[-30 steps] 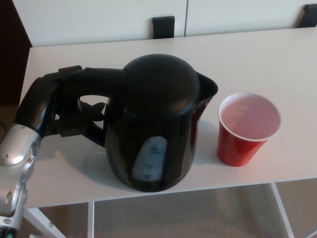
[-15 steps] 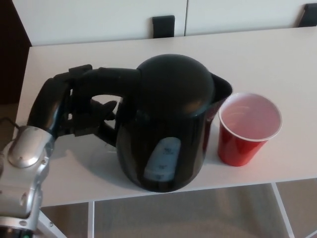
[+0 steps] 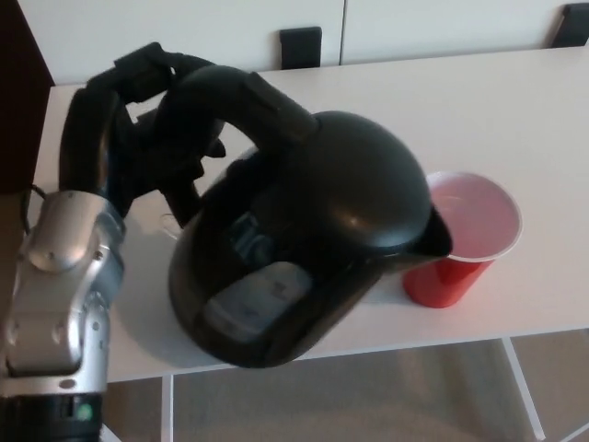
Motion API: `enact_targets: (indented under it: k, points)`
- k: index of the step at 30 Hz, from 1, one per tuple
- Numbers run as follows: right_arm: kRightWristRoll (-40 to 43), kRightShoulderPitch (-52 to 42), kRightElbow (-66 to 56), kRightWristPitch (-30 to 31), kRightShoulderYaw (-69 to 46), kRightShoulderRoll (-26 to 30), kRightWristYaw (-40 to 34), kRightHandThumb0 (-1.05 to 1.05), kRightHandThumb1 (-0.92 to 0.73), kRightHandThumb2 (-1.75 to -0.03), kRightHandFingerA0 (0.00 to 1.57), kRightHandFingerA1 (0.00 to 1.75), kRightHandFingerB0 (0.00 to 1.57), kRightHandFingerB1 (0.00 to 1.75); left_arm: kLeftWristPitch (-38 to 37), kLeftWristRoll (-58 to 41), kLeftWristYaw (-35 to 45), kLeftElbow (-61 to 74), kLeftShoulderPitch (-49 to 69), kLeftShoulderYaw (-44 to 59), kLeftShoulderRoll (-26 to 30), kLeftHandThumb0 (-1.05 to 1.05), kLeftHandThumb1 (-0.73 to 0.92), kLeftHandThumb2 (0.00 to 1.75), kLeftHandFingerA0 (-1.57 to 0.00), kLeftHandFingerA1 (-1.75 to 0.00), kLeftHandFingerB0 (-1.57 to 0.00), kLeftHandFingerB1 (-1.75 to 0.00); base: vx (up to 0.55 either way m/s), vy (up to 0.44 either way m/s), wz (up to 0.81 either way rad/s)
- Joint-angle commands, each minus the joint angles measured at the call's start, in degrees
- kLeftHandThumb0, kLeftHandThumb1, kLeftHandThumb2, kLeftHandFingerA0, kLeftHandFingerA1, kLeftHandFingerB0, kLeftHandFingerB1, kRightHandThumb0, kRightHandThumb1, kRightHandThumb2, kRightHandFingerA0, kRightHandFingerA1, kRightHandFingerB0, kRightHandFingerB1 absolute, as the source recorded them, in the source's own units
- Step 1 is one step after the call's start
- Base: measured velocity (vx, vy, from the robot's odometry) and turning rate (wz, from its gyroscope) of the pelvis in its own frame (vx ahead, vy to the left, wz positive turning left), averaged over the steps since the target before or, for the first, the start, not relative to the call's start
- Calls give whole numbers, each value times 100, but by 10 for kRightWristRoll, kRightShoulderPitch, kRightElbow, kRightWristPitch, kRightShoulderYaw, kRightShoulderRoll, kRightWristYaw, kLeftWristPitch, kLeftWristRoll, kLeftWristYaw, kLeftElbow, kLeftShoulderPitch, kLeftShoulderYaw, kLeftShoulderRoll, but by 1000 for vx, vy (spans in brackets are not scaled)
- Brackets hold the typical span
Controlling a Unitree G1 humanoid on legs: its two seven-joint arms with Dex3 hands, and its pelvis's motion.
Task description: The robot walk towards a table in front and uses its left hand to pick up the pot from the base and pour water to the cup on the right hand side
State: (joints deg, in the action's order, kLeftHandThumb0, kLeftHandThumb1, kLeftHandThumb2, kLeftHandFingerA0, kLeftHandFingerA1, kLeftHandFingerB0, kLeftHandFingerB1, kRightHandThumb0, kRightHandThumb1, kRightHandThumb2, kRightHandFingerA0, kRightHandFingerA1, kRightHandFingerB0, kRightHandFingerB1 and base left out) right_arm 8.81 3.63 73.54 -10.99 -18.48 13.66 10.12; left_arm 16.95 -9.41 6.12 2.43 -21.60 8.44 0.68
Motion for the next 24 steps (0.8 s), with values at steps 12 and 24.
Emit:
enact_targets:
  k: [12,24]
  points:
    - [-9,2,-6,-19,5,12,8,-31,-56,-56,67,49,56,43,142,-142,94,-43,-127,77,79,-10,77,68,-105,-147,-85,-110,0,0,0]
    - [-17,8,-9,-20,14,16,6,-30,-57,-56,65,48,55,44,63,40,-43,-18,-184,-52,46,-11,74,75,-100,-145,-82,-113,0,0,0]
